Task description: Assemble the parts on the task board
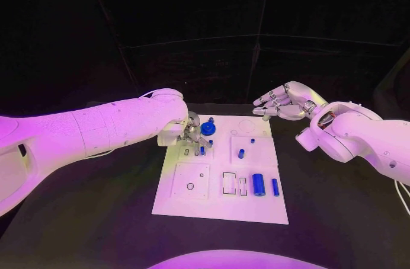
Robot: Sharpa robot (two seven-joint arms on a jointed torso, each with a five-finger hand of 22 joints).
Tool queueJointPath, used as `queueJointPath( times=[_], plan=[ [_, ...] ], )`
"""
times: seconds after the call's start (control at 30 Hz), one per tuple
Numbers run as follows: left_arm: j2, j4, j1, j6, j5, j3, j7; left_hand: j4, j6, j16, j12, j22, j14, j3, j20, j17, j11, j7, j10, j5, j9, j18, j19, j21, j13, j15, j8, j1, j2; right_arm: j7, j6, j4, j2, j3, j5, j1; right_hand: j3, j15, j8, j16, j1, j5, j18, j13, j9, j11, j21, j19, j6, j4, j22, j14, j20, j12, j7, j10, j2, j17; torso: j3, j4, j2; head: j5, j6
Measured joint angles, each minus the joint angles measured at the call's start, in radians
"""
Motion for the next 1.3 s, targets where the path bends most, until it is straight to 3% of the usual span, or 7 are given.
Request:
queueJointPath(
  times=[0.53,1.03,1.2,1.3],
  plan=[
    [0.011,-0.009,-0.004,0.003,-0.001,0.0,0.004,-0.011,-0.007,0.0,0.0,0.0,0.0,0.011,0.0,0.0,0.004,0.0,-0.004,0.0,0.011,0.0,0.0,0.004,-0.001,0.0,0.007,0.032,0.005,-0.01,0.0,-0.003,0.008,0.0,-0.003,0.0,-0.003,0.004,0.0,-0.008,0.006,0.008,0.0,-0.005,0.0,0.007,-0.009,0.0,-0.007,-0.003,-0.005,-0.004,0.0,0.0,0.007,-0.007,0.006,-0.002,0.0001,-0.0001,0.001,-0.002,-0.005],
    [0.011,-0.009,-0.005,0.004,-0.001,0.0,0.007,-0.03,-0.014,0.0,0.0,-0.001,0.0,0.034,0.003,0.0,0.004,0.0,-0.004,0.0,0.023,0.0,-0.003,0.004,-0.004,0.0,0.012,0.072,0.012,-0.015,0.0,-0.004,0.01,0.0,-0.012,0.0,-0.006,0.007,0.0,-0.012,0.013,0.008,0.0,-0.008,0.0,0.003,-0.019,0.0,-0.007,-0.006,-0.009,-0.007,0.0,0.0,0.007,-0.011,0.013,-0.002,0.0007,0.0007,0.001,-0.005,-0.008],
    [0.011,-0.009,-0.005,0.003,-0.001,0.0,0.008,-0.074,-0.023,0.0,0.0,-0.003,0.0,0.079,0.002,0.0,0.004,-0.002,-0.004,0.0,0.031,0.0,-0.004,0.004,-0.006,0.0,0.017,0.144,0.028,-0.016,0.0,-0.006,0.012,0.0,-0.013,0.0,-0.006,0.007,0.0,-0.012,0.013,0.008,0.0,-0.009,0.0,0.003,-0.019,0.0,-0.007,-0.006,-0.01,-0.007,0.0,0.0,0.007,-0.011,0.013,-0.002,0.0007,0.0009,0.002,-0.005,-0.01],
    [0.01,-0.009,-0.005,0.003,-0.001,0.0,0.011,-0.097,-0.023,0.0,-0.007,-0.005,0.0,0.103,-0.001,0.0,0.002,-0.002,-0.009,0.0,0.033,0.0,-0.007,0.004,-0.011,0.0,0.017,0.174,0.024,-0.017,0.0,-0.007,0.014,0.0,-0.015,0.0,-0.006,0.007,0.0,-0.012,0.018,0.012,0.0,-0.01,0.0,0.003,-0.019,0.0,-0.007,-0.006,-0.011,-0.007,0.0,0.0,0.007,-0.011,0.018,-0.003,0.0007,0.0009,0.002,-0.005,-0.012]
  ],
)
